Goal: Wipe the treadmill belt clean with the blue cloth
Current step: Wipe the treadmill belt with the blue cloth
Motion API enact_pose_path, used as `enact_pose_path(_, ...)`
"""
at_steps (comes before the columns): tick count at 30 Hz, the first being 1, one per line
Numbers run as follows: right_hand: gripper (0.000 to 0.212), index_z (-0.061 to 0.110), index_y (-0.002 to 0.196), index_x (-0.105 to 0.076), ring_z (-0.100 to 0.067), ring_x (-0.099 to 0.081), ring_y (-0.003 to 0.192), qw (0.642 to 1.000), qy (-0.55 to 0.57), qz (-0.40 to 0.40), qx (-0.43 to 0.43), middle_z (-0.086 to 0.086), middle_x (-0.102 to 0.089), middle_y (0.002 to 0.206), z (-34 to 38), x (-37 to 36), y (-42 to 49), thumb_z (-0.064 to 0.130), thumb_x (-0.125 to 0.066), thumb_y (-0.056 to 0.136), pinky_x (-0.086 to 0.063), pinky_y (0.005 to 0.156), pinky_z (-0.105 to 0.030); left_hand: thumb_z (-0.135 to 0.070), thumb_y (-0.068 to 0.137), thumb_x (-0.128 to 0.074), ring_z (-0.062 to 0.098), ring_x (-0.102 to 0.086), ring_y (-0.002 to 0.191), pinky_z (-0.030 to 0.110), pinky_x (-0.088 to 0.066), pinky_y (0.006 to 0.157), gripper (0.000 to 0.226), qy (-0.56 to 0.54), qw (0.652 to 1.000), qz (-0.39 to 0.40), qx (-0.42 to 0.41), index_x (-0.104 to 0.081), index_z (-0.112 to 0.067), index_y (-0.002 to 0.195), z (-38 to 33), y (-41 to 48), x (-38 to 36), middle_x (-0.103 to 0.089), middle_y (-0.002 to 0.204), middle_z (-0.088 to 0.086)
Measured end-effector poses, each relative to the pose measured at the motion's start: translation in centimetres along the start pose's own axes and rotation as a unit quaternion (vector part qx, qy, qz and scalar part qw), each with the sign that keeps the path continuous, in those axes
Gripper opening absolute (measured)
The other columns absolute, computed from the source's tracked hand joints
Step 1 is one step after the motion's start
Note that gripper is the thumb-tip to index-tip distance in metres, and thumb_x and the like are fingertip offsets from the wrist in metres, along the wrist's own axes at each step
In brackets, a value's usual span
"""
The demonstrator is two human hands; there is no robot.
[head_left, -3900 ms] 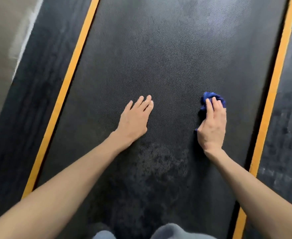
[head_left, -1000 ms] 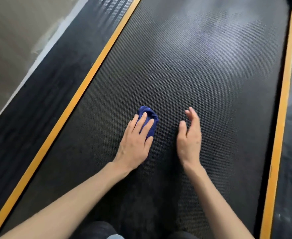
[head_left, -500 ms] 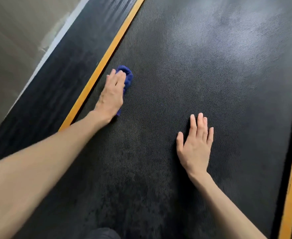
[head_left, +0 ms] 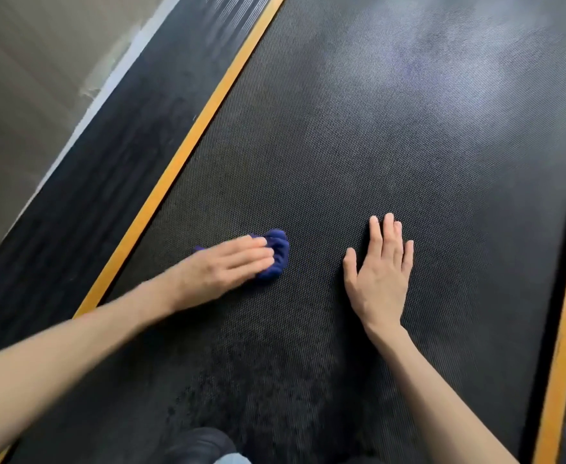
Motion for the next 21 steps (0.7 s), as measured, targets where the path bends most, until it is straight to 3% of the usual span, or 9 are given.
enact_pose_path(3, 0.062, 0.01, 0.145, -0.029, -0.023, -0.014, 0.144, 1.0, 0.0, -0.003, -0.002, -0.01, -0.022, 0.154, 0.1, 0.0, 0.0, 0.041, -0.034, 0.091, -0.006, 0.118, -0.043, -0.009, 0.095, -0.042, 0.032, -0.042, 0.129, 0.035, -0.024, 0.114, 0.035, 0.021, 0.98, -0.064, 0.188, -0.05, 0.002, 0.128, 5.8, 0.0, 0.6, -0.051, 0.132, 0.018)
enact_pose_path(5, 0.062, 0.01, 0.145, -0.029, -0.023, -0.014, 0.144, 1.0, -0.001, -0.004, -0.002, -0.01, -0.022, 0.154, 0.2, 0.0, -0.1, 0.041, -0.033, 0.091, -0.005, 0.118, -0.042, -0.007, 0.093, -0.045, 0.032, -0.039, 0.131, 0.024, -0.018, 0.115, 0.036, -0.027, 0.932, -0.112, 0.343, -0.05, 0.002, 0.127, 7.3, 0.2, 0.5, -0.051, 0.132, 0.018)
enact_pose_path(7, 0.062, 0.01, 0.144, -0.03, -0.023, -0.015, 0.144, 1.0, -0.001, -0.007, -0.003, -0.01, -0.023, 0.154, 0.2, -0.1, 0.0, 0.04, -0.035, 0.09, -0.006, 0.118, -0.042, -0.005, 0.093, -0.045, 0.027, -0.035, 0.134, 0.019, -0.016, 0.114, 0.034, -0.055, 0.889, -0.156, 0.428, -0.053, 0.001, 0.126, 6.7, 1.0, 0.4, -0.051, 0.133, 0.016)
enact_pose_path(9, 0.062, 0.01, 0.144, -0.031, -0.023, -0.016, 0.144, 1.0, 0.001, -0.01, -0.005, -0.01, -0.024, 0.154, 0.2, -0.1, 0.0, 0.04, -0.036, 0.09, -0.007, 0.118, -0.042, -0.011, 0.096, -0.038, 0.027, -0.037, 0.131, 0.023, -0.018, 0.114, 0.034, -0.103, 0.909, -0.132, 0.381, -0.056, 0.005, 0.12, 3.5, 2.6, 0.5, -0.054, 0.128, 0.021)
enact_pose_path(12, 0.063, 0.01, 0.143, -0.033, -0.023, -0.019, 0.143, 1.0, 0.002, -0.018, -0.007, -0.01, -0.027, 0.152, 0.1, -0.1, 0.0, 0.04, -0.037, 0.088, -0.009, 0.117, -0.043, -0.034, 0.099, -0.017, 0.025, -0.039, 0.124, 0.03, -0.026, 0.11, 0.063, -0.14, 0.974, -0.042, 0.175, -0.055, 0.014, 0.111, -4.2, 4.0, -0.3, -0.054, 0.119, 0.033)
enact_pose_path(14, 0.062, 0.01, 0.142, -0.035, -0.024, -0.021, 0.142, 1.0, 0.001, -0.024, -0.008, -0.01, -0.028, 0.152, 0.0, -0.1, 0.0, 0.04, -0.038, 0.088, -0.01, 0.117, -0.042, -0.022, 0.098, -0.031, 0.018, -0.032, 0.133, 0.028, -0.021, 0.113, 0.041, -0.139, 0.987, 0.009, 0.082, -0.049, 0.005, 0.123, -7.5, 2.9, -1.7, -0.052, 0.13, 0.023)
enact_pose_path(17, 0.062, 0.01, 0.142, -0.034, -0.023, -0.02, 0.142, 1.0, 0.004, -0.02, -0.006, -0.01, -0.028, 0.152, 0.0, -0.1, 0.0, 0.04, -0.037, 0.089, -0.011, 0.117, -0.042, -0.012, 0.094, -0.038, 0.018, -0.033, 0.134, 0.028, -0.018, 0.115, 0.041, -0.073, 0.997, 0.0, -0.004, -0.04, -0.005, 0.134, -7.8, 1.2, -2.5, -0.05, 0.137, 0.005)
enact_pose_path(19, 0.062, 0.01, 0.143, -0.034, -0.023, -0.019, 0.143, 1.0, 0.008, -0.017, -0.006, -0.009, -0.027, 0.152, 0.0, 0.1, 0.0, 0.041, -0.035, 0.089, -0.01, 0.117, -0.042, -0.011, 0.094, -0.036, 0.021, -0.037, 0.133, 0.029, -0.022, 0.114, 0.04, -0.036, 0.999, -0.017, 0.009, -0.044, -0.005, 0.133, -5.1, 1.9, -1.5, -0.05, 0.137, 0.006)
enact_pose_path(21, 0.062, 0.011, 0.143, -0.032, -0.022, -0.017, 0.143, 1.0, 0.008, -0.013, -0.006, -0.009, -0.025, 0.153, 0.0, 0.1, -0.1, 0.042, -0.035, 0.09, -0.008, 0.118, -0.041, -0.011, 0.093, -0.041, 0.03, -0.041, 0.13, 0.034, -0.025, 0.113, 0.037, -0.021, 0.993, -0.057, 0.106, -0.054, -0.002, 0.126, -0.5, 2.6, -0.7, -0.054, 0.132, 0.012)
Point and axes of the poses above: each hand's wrist, its own y-axis towards the middle knuckle, its own x-axis out of the back of the hand, z = x × y, the point moved 3 cm from there along y, towards the middle knuckle
